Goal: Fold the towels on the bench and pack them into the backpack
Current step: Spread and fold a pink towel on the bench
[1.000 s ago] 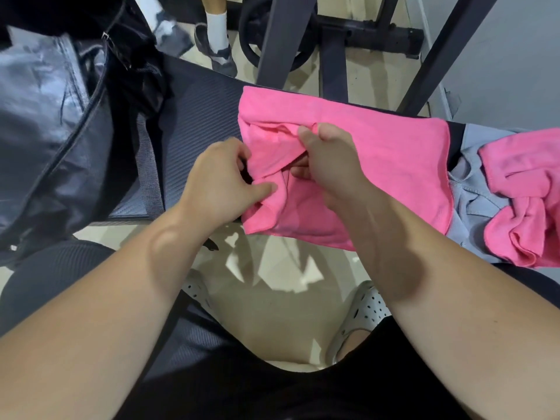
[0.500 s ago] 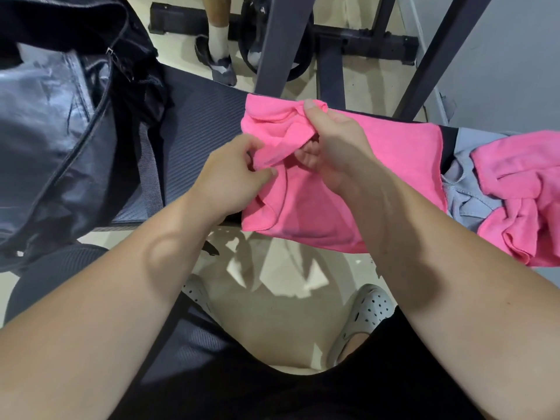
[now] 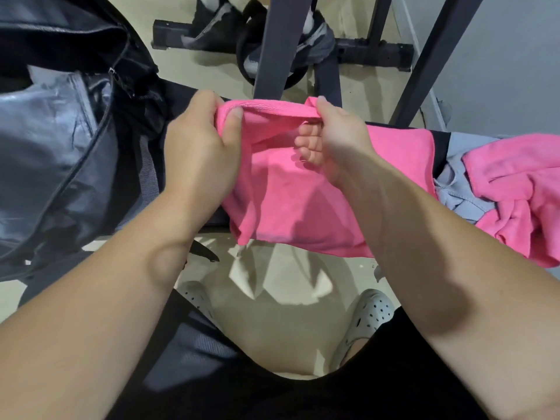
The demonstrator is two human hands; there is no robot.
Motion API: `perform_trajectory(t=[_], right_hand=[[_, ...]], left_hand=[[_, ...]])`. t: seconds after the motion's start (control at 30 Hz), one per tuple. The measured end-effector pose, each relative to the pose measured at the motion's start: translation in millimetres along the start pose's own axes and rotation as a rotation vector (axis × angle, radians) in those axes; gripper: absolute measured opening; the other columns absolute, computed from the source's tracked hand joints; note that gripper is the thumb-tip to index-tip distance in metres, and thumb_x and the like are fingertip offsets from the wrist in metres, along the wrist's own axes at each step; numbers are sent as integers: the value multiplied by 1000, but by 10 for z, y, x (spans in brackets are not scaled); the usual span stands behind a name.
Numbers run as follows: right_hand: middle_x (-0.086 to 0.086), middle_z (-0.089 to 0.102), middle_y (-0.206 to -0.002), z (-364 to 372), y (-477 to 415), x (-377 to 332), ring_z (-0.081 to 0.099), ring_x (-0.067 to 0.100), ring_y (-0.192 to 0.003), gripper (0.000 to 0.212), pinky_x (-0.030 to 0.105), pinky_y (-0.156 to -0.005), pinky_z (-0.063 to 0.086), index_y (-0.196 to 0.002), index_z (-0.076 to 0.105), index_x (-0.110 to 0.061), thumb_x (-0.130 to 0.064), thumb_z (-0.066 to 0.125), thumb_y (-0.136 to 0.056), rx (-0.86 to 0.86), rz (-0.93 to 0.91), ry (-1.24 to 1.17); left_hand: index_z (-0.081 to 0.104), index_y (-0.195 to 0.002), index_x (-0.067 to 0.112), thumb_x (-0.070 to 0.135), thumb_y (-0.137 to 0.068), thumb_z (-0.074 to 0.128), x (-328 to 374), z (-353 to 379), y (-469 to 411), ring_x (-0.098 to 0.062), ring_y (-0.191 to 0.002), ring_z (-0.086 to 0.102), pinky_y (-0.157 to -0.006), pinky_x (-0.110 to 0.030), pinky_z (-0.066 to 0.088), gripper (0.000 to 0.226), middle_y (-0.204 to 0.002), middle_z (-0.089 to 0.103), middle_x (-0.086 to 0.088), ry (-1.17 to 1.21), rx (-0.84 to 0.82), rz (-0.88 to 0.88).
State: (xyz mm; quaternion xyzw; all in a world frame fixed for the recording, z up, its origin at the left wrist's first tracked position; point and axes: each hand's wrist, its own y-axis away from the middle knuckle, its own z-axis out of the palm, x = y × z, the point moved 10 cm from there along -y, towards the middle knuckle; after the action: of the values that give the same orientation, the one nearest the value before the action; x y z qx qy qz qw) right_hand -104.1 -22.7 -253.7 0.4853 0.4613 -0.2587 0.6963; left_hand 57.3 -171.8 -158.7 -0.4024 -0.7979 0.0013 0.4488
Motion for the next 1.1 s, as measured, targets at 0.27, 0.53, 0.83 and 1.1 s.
perform_trajectory(t=[0.27, 0.53, 0.83, 1.1], right_hand=[[15, 75, -105, 77, -216, 106, 73, 20, -81, 41, 33, -71, 64, -119, 65, -16, -49, 48, -102, 43, 49, 194], [14, 76, -103, 319, -156, -114, 76, 29, -89, 24, 44, -78, 63, -109, 62, -13, -33, 51, -105, -93, -1, 38], [7, 67, -65, -876, -259, -440, 66, 20, -59, 16, 30, -51, 56, -93, 67, -5, -18, 61, -100, 189, -31, -15], [-9, 60, -108, -1305, -250, -43, 59, 7, -87, 47, 24, -71, 49, -123, 57, -28, -22, 76, -81, 189, -134, 478]], left_hand=[[65, -71, 15, 17, -77, 71, -502, 223, 279, -19, -63, 55, -53, -29, 37, 9, -64, 59, 2, -359, -641, -153], [68, -80, 11, 28, -69, 61, 91, 382, 482, -10, -52, 49, -52, -28, 37, 21, -70, 66, -14, 187, -764, -156], [61, -99, -3, -4, -89, 52, 795, 1272, 857, -17, -34, 45, -48, -59, 55, 13, -44, 41, 12, 387, -921, -195], [70, -95, 18, 37, -96, 54, 607, 1482, 728, -18, -80, 62, -77, -40, 50, 25, -85, 70, 3, -38, -634, 94]])
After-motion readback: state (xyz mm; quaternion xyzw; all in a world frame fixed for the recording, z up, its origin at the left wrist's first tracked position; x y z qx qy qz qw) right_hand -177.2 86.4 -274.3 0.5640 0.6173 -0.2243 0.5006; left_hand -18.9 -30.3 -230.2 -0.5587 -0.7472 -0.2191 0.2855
